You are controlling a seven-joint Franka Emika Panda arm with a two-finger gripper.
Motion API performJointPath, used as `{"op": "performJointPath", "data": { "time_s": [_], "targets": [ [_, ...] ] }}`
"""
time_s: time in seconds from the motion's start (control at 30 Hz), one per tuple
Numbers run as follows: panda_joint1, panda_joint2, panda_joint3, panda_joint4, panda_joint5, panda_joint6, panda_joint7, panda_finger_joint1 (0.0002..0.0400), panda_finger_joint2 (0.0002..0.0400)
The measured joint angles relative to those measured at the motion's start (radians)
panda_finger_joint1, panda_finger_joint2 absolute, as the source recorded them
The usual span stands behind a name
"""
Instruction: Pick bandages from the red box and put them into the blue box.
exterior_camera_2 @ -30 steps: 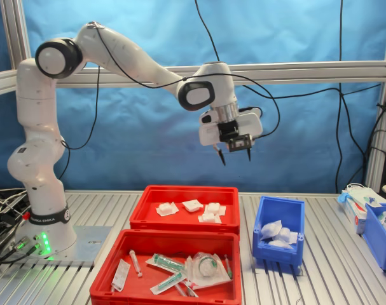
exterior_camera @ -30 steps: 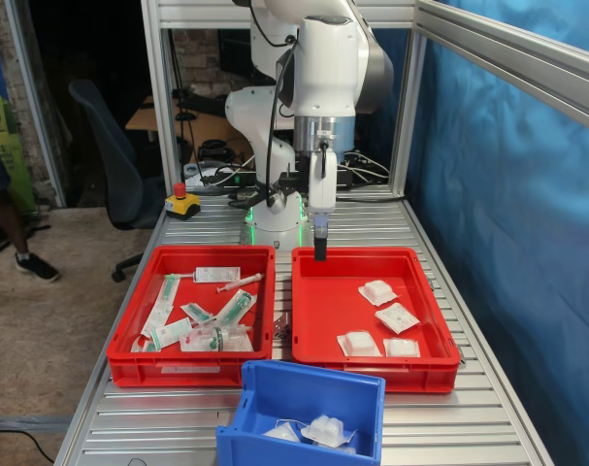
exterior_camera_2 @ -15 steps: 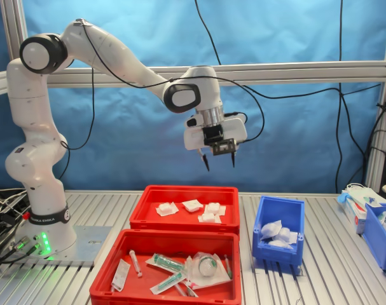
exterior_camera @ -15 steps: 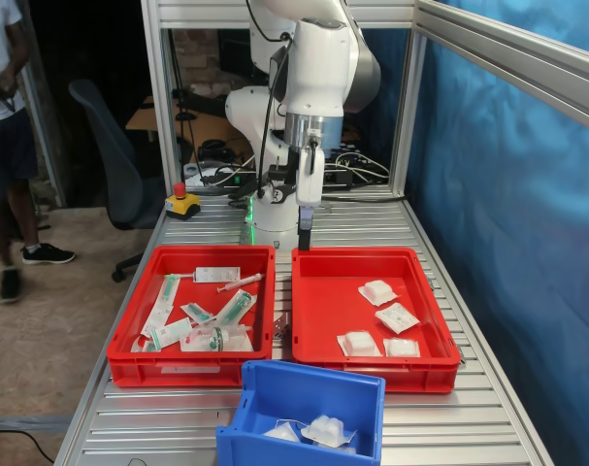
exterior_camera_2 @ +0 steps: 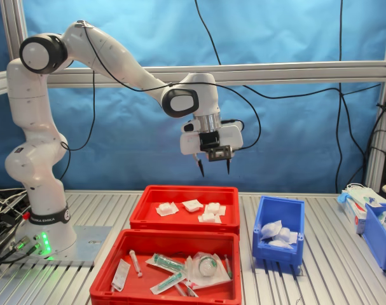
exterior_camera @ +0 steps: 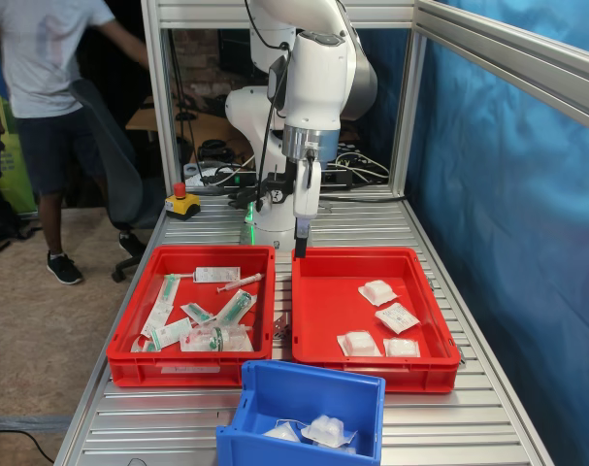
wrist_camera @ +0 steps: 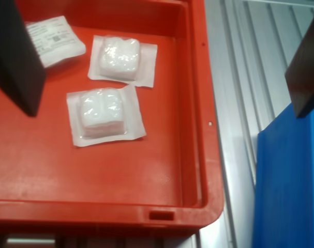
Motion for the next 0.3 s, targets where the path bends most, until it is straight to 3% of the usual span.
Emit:
{"op": "performJointPath", "data": {
  "time_s": [0.3],
  "targets": [
    [0.000, 0.000, 0.000, -0.005, -0.003, -0.058, -0.005, 0.0400, 0.0400]
  ]
}}
